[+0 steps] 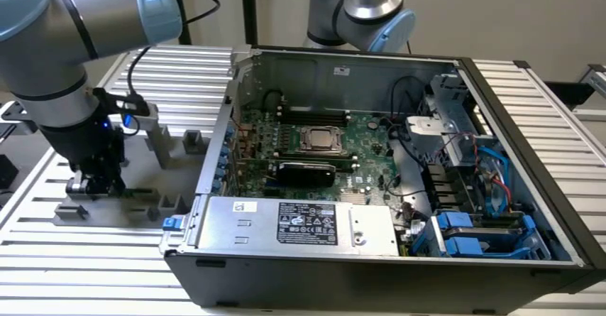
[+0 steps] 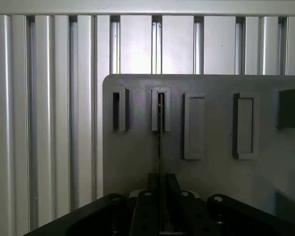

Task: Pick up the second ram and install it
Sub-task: 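Pick up the second ram and move it above second insertion slot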

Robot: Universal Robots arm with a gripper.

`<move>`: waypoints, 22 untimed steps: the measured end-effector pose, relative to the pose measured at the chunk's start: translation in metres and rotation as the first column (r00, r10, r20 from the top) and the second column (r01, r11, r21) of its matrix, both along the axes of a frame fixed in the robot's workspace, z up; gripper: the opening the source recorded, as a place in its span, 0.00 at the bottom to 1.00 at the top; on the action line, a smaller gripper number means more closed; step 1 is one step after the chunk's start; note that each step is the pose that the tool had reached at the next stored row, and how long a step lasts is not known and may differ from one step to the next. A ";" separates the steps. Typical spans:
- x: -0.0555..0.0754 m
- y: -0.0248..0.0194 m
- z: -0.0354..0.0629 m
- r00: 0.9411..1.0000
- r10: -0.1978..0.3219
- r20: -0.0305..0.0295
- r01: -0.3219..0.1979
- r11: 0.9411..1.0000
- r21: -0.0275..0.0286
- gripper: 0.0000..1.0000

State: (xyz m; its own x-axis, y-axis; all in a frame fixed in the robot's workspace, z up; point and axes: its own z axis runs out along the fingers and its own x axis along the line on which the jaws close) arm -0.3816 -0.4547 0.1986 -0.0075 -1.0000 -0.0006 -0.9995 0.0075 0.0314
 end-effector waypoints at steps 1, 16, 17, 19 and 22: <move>0.000 0.0000 0.0000 1.000 0.000 0.000 0.000 1.000 0.000 0.00; 0.000 -0.0001 0.0000 1.000 -0.001 0.000 0.001 1.000 0.000 0.00; 0.000 -0.0001 0.0000 1.000 -0.001 0.000 0.001 1.000 0.000 0.00; 0.000 -0.0001 0.0000 1.000 -0.001 0.000 0.001 1.000 0.000 0.00; 0.000 -0.0001 0.0010 1.000 -0.001 0.000 0.001 1.000 0.000 0.00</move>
State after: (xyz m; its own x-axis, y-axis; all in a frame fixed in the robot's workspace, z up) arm -0.3816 -0.4549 0.1996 -0.0083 -1.0000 -0.0011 -0.9995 0.0082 0.0317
